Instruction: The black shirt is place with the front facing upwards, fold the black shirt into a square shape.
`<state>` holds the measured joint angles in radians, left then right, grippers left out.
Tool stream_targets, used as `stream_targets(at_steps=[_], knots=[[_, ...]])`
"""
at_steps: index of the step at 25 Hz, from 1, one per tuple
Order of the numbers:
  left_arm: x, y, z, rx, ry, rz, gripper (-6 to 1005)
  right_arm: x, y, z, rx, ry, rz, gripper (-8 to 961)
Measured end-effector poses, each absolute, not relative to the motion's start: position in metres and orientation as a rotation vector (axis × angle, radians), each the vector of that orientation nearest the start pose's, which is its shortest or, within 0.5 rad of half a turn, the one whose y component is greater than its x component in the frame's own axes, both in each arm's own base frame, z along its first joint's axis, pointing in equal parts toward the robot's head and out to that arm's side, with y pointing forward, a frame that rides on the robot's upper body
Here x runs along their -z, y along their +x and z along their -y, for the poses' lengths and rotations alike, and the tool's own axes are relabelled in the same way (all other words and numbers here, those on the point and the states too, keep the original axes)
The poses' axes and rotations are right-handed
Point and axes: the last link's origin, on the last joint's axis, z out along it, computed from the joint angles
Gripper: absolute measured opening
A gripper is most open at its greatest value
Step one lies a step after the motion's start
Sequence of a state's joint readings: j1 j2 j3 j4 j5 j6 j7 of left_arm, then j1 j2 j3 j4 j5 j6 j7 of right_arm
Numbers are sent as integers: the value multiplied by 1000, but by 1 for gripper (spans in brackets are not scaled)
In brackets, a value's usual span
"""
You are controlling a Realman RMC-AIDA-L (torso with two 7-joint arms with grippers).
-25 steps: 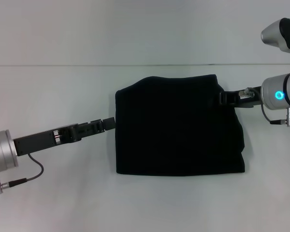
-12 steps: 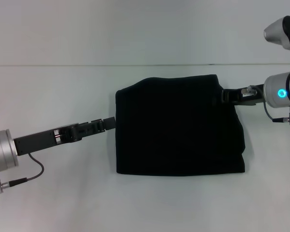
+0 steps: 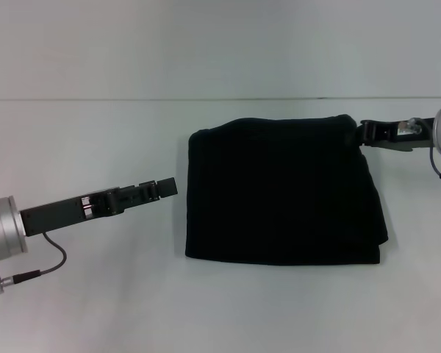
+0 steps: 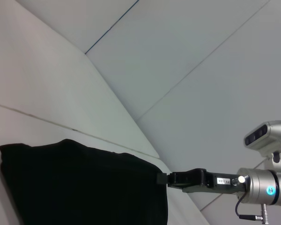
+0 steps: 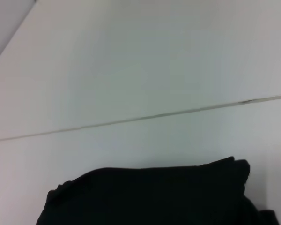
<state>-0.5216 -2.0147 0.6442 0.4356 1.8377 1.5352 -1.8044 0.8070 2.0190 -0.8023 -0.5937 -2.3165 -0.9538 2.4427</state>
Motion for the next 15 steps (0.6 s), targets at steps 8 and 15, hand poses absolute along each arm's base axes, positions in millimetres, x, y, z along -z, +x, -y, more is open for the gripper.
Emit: stream_targets(at_steps=[8, 15], knots=[[-5, -276, -329, 1038, -2427, 1427, 873, -13, 260, -450, -365, -1991, -1481, 38], [-5, -271, -333, 1042, -2449, 1412, 874, -8, 272, -452, -350, -1913, -1462, 68]])
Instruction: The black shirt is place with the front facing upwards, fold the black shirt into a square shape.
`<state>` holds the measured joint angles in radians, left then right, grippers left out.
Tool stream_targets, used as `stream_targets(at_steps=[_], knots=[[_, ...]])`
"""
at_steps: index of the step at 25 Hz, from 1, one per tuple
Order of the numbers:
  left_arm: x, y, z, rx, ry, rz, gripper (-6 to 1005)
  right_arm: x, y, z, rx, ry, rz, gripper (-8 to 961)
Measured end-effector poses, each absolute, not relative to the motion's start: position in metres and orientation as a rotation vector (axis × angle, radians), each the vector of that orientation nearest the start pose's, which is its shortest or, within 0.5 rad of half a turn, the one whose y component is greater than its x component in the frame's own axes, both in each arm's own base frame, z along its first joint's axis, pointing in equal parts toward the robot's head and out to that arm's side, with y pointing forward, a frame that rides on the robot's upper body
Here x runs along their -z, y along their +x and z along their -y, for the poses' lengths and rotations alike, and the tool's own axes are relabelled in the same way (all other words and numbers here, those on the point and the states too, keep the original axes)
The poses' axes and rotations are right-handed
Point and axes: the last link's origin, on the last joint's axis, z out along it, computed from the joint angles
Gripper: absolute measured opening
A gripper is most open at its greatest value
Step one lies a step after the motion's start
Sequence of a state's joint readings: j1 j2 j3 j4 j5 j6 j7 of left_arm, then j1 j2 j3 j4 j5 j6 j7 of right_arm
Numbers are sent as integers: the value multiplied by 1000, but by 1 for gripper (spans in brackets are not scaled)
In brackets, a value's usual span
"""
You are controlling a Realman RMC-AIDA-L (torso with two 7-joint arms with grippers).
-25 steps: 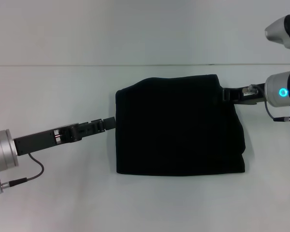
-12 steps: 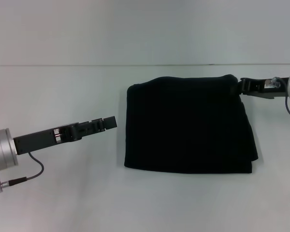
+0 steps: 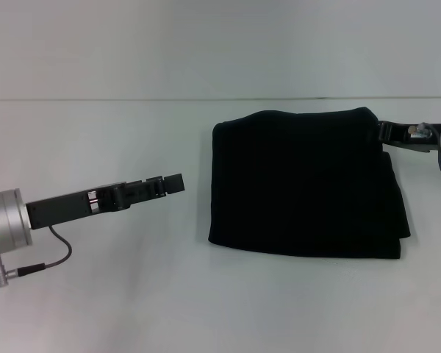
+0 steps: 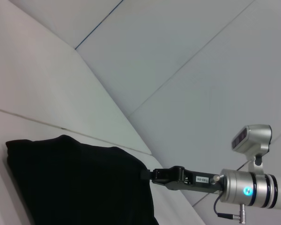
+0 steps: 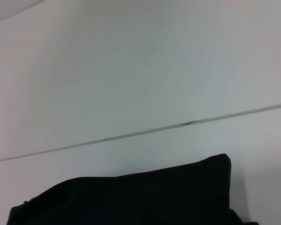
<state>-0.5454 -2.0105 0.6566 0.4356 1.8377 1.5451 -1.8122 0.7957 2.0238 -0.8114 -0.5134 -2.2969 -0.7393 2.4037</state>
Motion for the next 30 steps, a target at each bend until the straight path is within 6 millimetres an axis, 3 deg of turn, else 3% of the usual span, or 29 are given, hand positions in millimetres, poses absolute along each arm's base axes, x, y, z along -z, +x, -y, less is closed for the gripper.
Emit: stream_targets(at_steps=[8, 16, 22, 27, 30], knots=[[-6, -269, -335, 1040, -2451, 1406, 874, -5, 282, -448, -344, -1885, -1425, 148], [-10, -270, -338, 1070, -2405, 1443, 873, -33, 303, -433, -477, -1848, -1420, 302], [-10, -268, -345, 1079, -2349, 1546, 874, -32, 299, -401, -617, -2074, -1107, 582], [-6, -266, -353, 1062, -2292, 1640, 874, -12, 293, -375, -677, -2203, -754, 792], [-3, -267, -358, 1049, -2227, 1707, 874, 9, 296, -366, -644, -2253, -667, 860]])
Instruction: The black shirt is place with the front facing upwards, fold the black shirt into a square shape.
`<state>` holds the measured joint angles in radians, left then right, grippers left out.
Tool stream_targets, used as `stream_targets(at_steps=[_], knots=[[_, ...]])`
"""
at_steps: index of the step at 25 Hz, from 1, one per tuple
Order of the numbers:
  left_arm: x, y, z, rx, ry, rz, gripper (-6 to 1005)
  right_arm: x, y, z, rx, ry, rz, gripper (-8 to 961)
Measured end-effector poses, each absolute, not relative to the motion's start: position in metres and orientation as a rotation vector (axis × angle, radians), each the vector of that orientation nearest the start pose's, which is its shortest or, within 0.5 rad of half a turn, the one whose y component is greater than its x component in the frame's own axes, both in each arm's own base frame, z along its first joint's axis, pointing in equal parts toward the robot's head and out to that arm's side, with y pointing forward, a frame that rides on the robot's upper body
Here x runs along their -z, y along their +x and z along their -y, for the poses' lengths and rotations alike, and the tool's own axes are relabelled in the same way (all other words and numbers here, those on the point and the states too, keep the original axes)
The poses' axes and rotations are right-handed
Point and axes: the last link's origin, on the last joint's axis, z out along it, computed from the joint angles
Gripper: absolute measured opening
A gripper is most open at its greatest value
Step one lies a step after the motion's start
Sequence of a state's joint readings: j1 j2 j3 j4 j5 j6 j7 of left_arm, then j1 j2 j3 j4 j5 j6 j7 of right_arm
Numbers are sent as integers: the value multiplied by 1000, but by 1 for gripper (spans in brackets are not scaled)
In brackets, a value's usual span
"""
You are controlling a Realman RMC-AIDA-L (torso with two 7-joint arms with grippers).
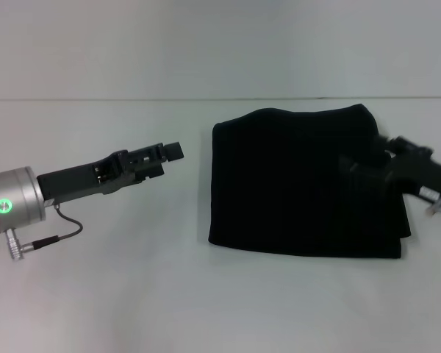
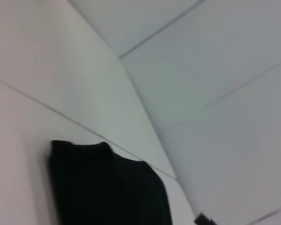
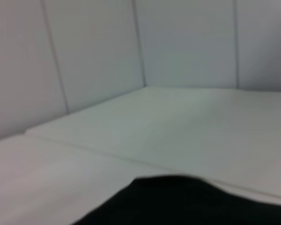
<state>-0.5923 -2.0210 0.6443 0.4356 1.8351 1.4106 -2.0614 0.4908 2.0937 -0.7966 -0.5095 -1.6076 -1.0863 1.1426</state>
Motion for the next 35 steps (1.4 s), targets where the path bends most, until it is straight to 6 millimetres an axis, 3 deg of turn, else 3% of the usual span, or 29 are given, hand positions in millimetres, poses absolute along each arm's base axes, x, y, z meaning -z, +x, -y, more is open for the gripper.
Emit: stream_targets(at_steps=[2, 9, 14, 18, 23, 35], knots=[[1, -268, -362, 1035, -2186, 1745, 873, 20, 300, -361, -610, -2278, -642, 905], [12, -272, -368, 1003, -2082, 1854, 874, 40, 317, -347, -516, -2283, -637, 898], [14, -270, -370, 1004, -2077, 1864, 874, 38, 320, -343, -532, -2273, -641, 899], [16, -267, -372, 1008, -2058, 1901, 874, 23, 315, -337, -653, -2245, -578, 899], [36, -261, -379, 888, -2000, 2038, 875, 9, 313, -318, -739, -2258, -444, 898], [75, -251, -388, 677, -1975, 1998, 875, 25, 326, -290, -670, -2347, -395, 899]])
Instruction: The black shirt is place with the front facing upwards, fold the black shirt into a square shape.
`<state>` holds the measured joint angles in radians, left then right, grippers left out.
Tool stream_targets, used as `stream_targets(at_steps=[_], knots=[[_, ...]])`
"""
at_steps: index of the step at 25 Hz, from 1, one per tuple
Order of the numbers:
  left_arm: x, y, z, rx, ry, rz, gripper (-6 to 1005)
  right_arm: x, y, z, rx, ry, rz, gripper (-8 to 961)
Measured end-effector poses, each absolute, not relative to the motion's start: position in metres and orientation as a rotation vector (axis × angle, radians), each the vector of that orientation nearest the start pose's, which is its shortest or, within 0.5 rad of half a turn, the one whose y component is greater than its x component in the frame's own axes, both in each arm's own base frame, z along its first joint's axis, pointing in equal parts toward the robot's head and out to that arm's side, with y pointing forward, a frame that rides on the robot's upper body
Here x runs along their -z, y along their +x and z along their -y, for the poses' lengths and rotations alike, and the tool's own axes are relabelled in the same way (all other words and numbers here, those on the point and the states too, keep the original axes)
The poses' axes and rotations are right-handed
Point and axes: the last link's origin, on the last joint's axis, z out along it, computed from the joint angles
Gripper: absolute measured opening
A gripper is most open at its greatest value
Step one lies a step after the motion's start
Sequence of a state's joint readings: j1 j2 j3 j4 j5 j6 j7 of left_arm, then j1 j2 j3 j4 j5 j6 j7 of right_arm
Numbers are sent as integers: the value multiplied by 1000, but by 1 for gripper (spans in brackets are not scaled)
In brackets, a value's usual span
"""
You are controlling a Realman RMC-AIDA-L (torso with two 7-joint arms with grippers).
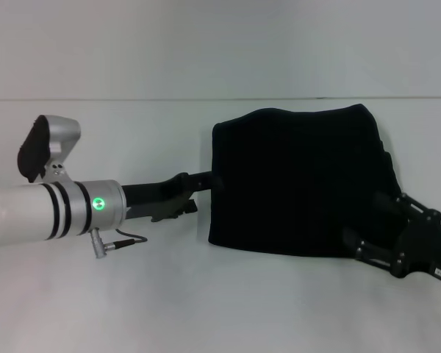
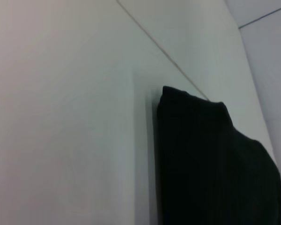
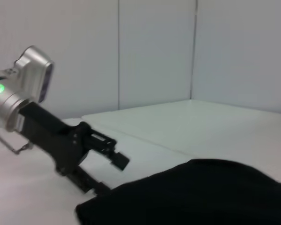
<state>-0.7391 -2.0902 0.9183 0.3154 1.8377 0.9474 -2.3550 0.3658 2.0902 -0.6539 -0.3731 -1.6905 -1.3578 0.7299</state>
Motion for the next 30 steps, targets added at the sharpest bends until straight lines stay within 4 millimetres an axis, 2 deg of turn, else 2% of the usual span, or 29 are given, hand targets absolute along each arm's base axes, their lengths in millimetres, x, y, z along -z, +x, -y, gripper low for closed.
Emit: stream_targets(at_steps=[9, 19, 28, 30], knots=[[84, -246, -386, -771, 2320, -2335, 845, 38, 324, -281, -654, -2425, -375, 898], [95, -233, -385, -738, 2348, -2277, 796, 39, 323, -280, -663, -2430, -369, 899], [102, -231, -383, -695, 2439, -2226, 752, 39, 322, -281, -670, -2430, -365, 898], [103, -231, -384, -693, 2443, -2229, 706, 38, 322, -281, -671, -2430, -365, 898]])
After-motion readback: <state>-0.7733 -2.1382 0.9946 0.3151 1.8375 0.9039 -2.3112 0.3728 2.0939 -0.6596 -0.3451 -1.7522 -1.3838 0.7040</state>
